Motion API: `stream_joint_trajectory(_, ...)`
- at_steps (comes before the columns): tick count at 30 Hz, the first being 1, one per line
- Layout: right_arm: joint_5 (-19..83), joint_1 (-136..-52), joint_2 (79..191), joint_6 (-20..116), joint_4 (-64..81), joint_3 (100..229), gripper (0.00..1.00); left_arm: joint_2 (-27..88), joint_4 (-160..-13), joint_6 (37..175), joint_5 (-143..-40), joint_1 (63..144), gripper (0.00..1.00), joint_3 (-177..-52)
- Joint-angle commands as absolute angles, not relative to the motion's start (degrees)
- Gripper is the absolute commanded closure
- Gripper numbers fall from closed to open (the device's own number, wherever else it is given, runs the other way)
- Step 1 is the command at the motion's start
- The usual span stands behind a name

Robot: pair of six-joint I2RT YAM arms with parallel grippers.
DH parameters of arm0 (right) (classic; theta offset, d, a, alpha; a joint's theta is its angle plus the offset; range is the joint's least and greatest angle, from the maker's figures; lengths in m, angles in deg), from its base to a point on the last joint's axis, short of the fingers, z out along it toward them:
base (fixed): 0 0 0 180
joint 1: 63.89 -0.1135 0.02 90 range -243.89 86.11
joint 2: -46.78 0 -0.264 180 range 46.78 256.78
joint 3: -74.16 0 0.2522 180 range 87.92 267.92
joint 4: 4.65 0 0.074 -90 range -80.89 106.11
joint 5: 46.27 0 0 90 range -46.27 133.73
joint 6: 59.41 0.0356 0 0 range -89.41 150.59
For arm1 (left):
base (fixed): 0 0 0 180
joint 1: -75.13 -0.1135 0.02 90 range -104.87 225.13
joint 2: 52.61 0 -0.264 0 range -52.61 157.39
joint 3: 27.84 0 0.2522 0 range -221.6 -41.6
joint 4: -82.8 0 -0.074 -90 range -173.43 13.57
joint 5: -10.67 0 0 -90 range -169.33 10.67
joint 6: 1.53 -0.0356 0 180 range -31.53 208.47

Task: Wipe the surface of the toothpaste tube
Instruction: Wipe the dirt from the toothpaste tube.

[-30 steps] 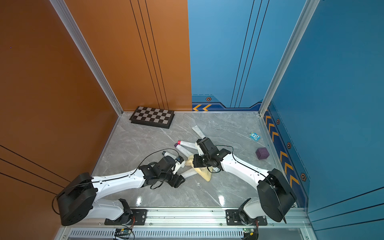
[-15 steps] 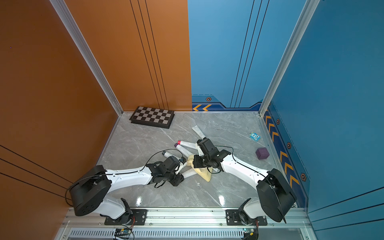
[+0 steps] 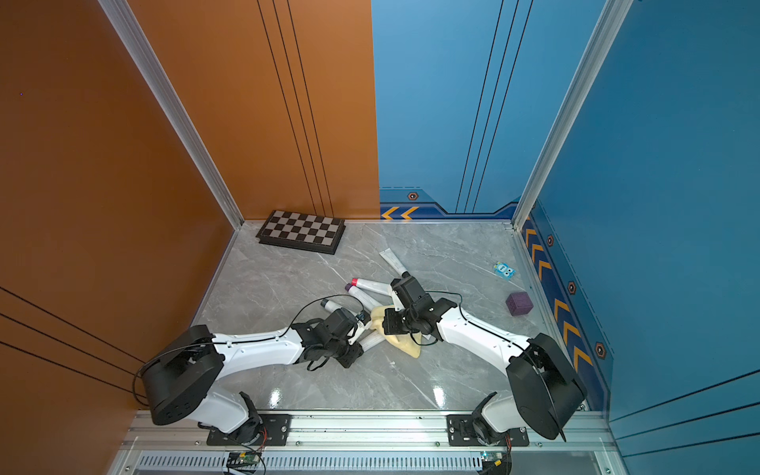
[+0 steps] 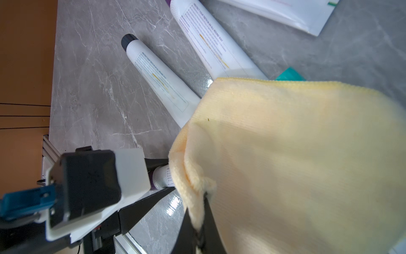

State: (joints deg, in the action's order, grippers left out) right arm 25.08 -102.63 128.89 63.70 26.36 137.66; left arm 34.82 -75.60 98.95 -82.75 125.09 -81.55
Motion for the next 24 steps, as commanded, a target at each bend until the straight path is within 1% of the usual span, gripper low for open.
stream_joint_trajectory(1, 22.8, -102.7, 131.7, 64.9, 24.0, 138.7, 1.0, 36.9, -73.2, 98.6, -84.4, 125.8, 0.69, -81.6)
stream_joint_trajectory(6, 16.3, -103.1, 137.3, 69.6, 15.4, 136.7, 1.0, 37.1, -73.2, 98.7, -83.8, 125.8, 0.7, -81.6)
stream_joint_trajectory(11, 13.0, -103.7, 140.2, 74.3, 7.6, 134.2, 1.0, 37.4, -73.2, 98.7, -83.7, 125.8, 0.7, -81.8)
stream_joint_trajectory(13, 12.9, -105.9, 140.6, 75.2, 6.2, 133.9, 1.0, 37.6, -73.2, 98.7, -83.8, 125.9, 0.7, -81.9)
stream_joint_trajectory(19, 17.0, -107.4, 142.8, 73.8, 9.8, 134.1, 1.0, 37.7, -73.2, 98.7, -83.4, 125.9, 0.7, -81.9)
stream_joint_trajectory(24, 26.6, -105.7, 140.4, 68.8, 20.3, 133.9, 1.0, 37.8, -73.2, 98.8, -83.1, 125.9, 0.7, -81.9)
